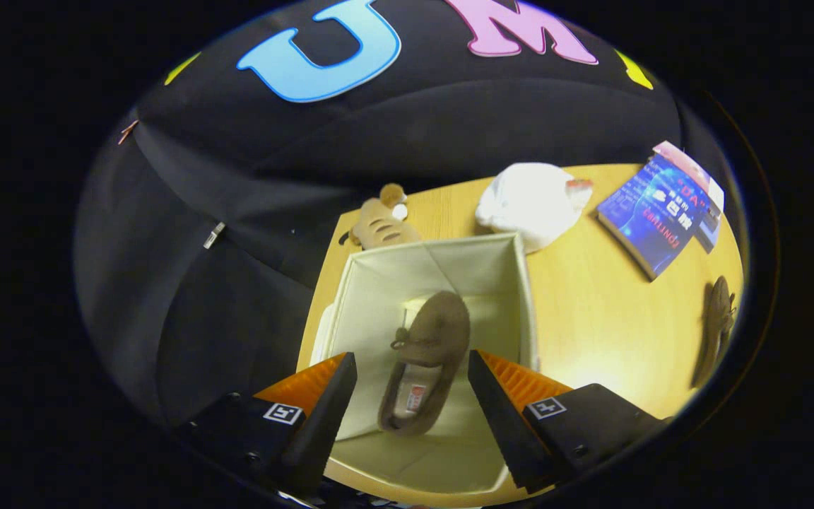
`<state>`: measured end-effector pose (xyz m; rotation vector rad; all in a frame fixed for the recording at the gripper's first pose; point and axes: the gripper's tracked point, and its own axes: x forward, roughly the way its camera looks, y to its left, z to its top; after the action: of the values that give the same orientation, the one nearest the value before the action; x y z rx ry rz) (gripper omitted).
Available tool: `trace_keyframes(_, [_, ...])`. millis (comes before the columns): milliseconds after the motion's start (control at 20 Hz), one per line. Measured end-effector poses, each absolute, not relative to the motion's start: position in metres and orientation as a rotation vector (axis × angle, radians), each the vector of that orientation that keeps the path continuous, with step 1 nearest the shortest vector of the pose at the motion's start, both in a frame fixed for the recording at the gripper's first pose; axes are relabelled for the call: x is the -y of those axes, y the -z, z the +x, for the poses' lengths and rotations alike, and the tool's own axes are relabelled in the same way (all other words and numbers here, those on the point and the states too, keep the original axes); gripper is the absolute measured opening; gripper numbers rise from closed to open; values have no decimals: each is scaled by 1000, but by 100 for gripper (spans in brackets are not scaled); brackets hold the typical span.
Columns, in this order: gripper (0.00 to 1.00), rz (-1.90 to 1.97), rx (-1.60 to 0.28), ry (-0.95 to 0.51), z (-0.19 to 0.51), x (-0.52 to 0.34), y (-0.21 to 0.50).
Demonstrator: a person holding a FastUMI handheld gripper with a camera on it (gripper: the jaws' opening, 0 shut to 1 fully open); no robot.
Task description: Open the storage box then place both shoes into the box .Put the left shoe in first, then the right shoe, with the right side of both shoes facing outward in a uniform manner.
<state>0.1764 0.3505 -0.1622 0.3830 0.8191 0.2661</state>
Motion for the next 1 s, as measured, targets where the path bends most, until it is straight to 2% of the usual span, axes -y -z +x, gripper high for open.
trace_keyframes(250, [98, 278, -650, -210, 174, -243, 121])
trace_keyframes(500, [98, 194, -575, -91, 154, -120, 107])
trace_keyframes(800, [98, 211, -628, 77, 118, 24, 143])
trace_keyframes(1000, [98, 195, -712, 118, 89, 104, 186])
